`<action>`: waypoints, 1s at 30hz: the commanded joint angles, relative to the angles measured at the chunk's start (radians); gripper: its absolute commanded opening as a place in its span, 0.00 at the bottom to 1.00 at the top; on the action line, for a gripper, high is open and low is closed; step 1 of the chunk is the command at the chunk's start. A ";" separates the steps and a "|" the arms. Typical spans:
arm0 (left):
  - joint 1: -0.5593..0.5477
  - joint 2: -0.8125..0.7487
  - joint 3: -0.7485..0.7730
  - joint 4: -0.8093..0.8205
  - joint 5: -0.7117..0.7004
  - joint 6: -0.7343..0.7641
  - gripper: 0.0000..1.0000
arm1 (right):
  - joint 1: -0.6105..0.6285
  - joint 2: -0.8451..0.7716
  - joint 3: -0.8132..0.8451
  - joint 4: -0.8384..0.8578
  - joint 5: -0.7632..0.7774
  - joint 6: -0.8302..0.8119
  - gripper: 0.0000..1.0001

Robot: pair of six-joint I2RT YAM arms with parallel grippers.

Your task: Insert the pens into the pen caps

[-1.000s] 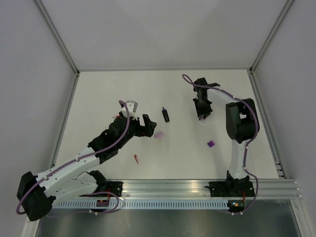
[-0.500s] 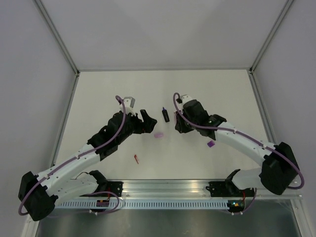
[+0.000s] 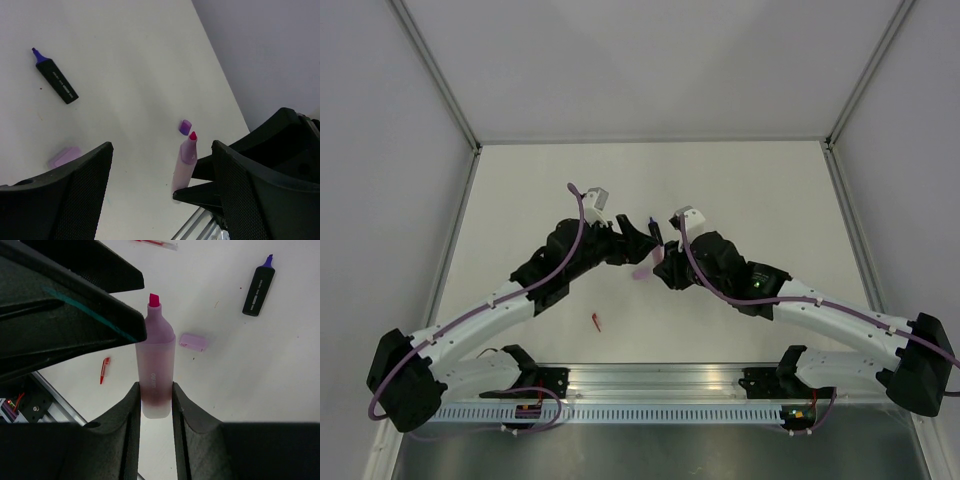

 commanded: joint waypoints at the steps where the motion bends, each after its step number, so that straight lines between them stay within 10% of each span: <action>1: 0.002 0.009 -0.011 0.122 0.074 -0.027 0.84 | 0.005 -0.020 -0.004 0.056 0.059 0.009 0.00; 16: 0.002 0.091 -0.047 0.228 0.137 -0.035 0.73 | 0.005 -0.020 0.010 0.090 0.032 0.013 0.00; 30: 0.000 0.083 -0.053 0.291 0.278 -0.030 0.14 | 0.005 -0.048 -0.049 0.137 -0.024 0.010 0.04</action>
